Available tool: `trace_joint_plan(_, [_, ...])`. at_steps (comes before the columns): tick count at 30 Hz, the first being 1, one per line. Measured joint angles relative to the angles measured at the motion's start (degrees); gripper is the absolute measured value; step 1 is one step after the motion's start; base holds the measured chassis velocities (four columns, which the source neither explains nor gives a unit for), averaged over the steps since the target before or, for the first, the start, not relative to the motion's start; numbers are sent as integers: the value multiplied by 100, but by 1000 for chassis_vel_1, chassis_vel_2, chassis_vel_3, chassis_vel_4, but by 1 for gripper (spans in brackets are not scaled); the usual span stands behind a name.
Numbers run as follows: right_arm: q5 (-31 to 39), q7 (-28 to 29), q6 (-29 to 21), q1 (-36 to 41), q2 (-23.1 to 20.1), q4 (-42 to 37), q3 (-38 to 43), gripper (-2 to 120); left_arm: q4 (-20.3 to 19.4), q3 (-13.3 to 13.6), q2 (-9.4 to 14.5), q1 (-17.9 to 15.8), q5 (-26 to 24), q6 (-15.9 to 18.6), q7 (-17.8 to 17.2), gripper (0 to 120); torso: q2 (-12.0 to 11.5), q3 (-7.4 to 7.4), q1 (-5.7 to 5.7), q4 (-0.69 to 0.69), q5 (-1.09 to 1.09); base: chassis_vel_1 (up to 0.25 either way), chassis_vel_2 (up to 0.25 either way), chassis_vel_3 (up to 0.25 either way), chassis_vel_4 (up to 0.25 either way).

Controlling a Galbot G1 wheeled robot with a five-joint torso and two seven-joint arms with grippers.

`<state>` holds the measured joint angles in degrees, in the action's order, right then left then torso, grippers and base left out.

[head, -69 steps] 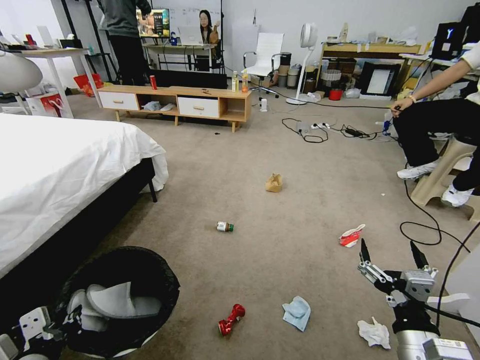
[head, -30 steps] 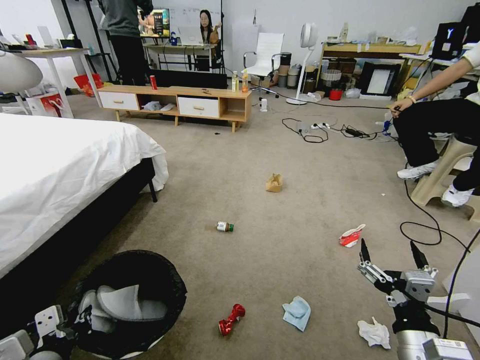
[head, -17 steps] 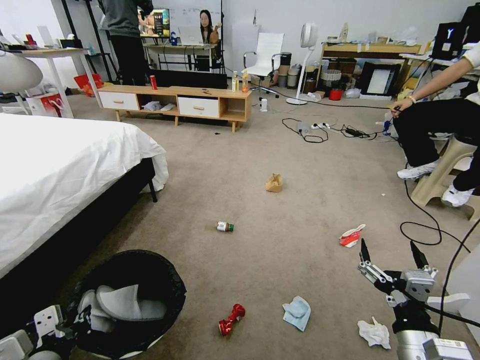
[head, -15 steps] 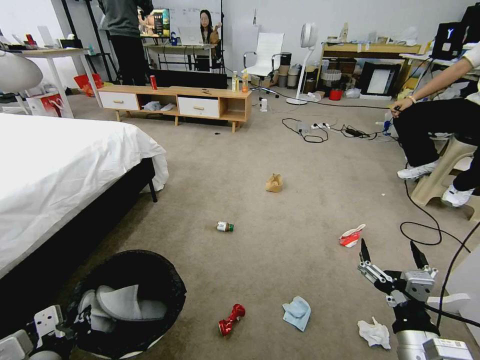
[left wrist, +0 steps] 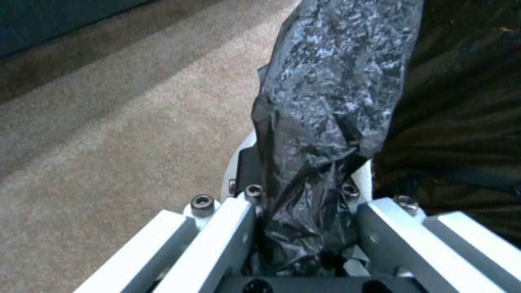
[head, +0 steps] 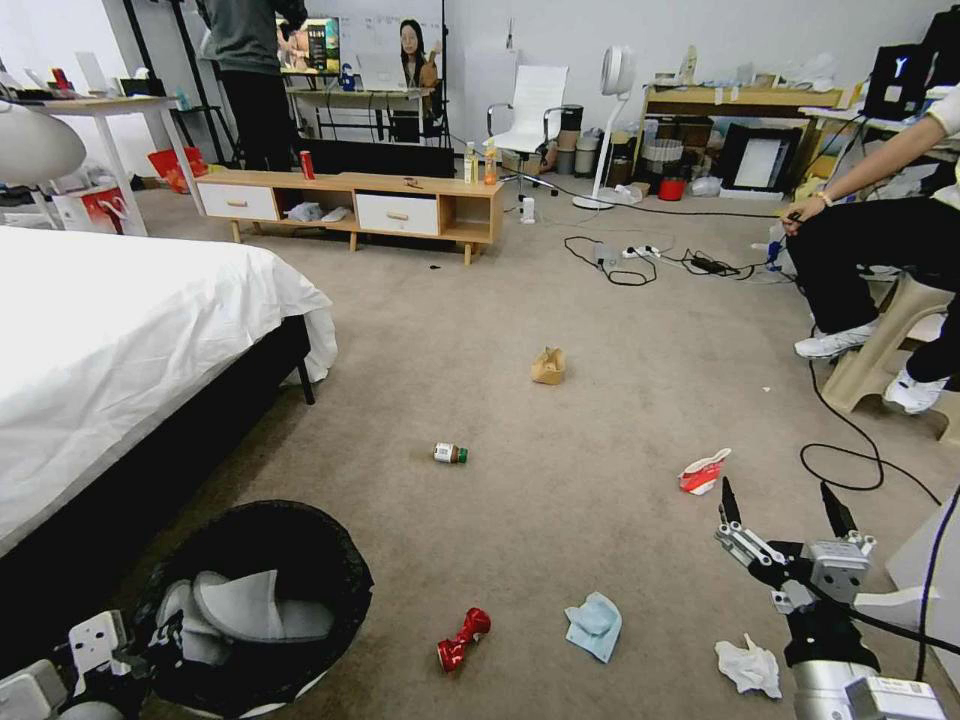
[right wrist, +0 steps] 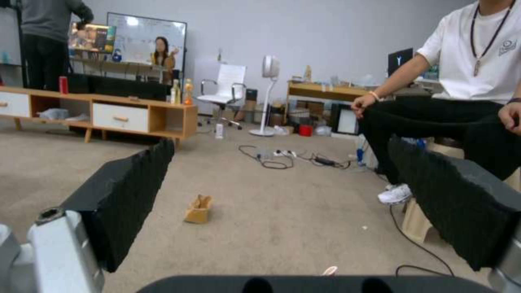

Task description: Pick up the trash bin and place the garbage on the floor into it.

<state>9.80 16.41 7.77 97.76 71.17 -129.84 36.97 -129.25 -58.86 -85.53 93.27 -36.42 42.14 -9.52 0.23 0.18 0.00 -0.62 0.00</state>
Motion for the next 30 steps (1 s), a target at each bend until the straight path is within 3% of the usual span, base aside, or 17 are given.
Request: trace_joint_plan(30, [0, 0, 0, 0, 0, 0, 0, 100, 138, 81, -14, -48, 154, 0, 96, 7, 0, 0, 0, 0, 0, 0, 0, 0, 0])
